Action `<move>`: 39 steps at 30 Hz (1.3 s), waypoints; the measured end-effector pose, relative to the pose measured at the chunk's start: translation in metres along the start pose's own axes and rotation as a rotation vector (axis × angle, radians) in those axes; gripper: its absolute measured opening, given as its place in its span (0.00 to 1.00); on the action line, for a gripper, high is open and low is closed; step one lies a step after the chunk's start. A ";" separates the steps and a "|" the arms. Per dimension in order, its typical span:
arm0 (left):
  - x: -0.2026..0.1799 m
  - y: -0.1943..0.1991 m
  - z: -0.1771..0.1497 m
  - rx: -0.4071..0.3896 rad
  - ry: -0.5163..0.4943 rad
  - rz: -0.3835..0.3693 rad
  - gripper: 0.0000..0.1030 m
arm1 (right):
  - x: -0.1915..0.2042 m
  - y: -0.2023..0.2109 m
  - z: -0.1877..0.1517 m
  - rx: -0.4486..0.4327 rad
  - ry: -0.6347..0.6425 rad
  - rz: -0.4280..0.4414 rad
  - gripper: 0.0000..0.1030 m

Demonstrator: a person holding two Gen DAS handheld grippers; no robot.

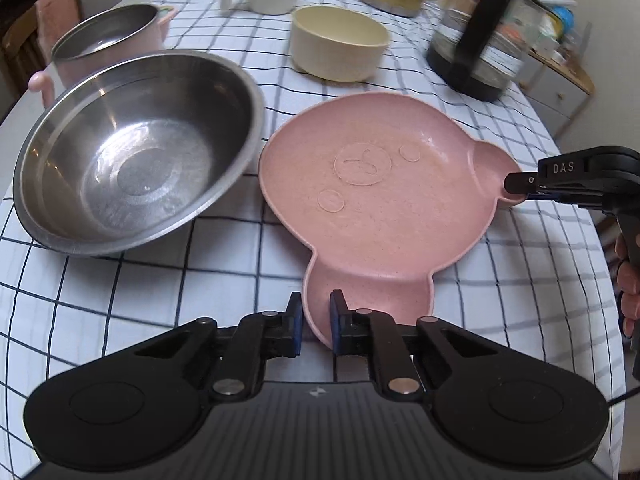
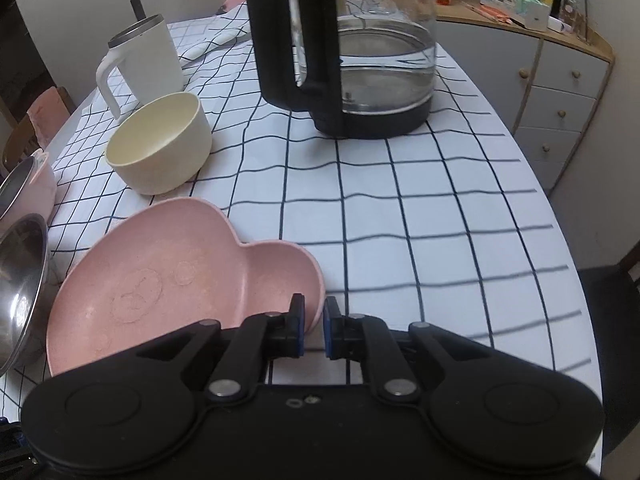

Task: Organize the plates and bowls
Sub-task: 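Lift the pink bear-shaped plate with both grippers and tilt it up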

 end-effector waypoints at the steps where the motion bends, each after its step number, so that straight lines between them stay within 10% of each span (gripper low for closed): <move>1: -0.002 0.004 -0.003 -0.003 -0.015 -0.004 0.12 | -0.002 0.005 -0.004 0.000 -0.006 -0.005 0.09; 20: -0.040 0.062 -0.064 0.009 -0.239 -0.139 0.03 | -0.035 0.097 -0.103 0.002 -0.163 -0.046 0.05; 25: -0.029 0.063 -0.049 -0.011 -0.234 -0.132 0.04 | -0.043 0.095 -0.111 -0.006 -0.209 -0.070 0.20; 28: -0.029 0.061 -0.037 -0.024 -0.255 -0.125 0.12 | -0.045 0.103 -0.119 0.009 -0.230 -0.057 0.27; 33: -0.036 0.054 -0.018 -0.054 -0.280 -0.136 0.68 | -0.036 0.124 -0.129 0.019 -0.220 -0.004 0.54; 39: -0.053 0.025 -0.004 -0.020 -0.360 -0.133 0.68 | -0.016 0.124 -0.144 0.077 -0.229 0.036 0.57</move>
Point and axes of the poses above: each gripper's, at about its wrist camera, not at the fingertips, and y roughly against the way its jaws point, x to its left, z to its top, the point moved 8 cm from there along -y, roughly the way its jaws point, and after that the axes turned 1 degree about -x, right-handed, at the moved point
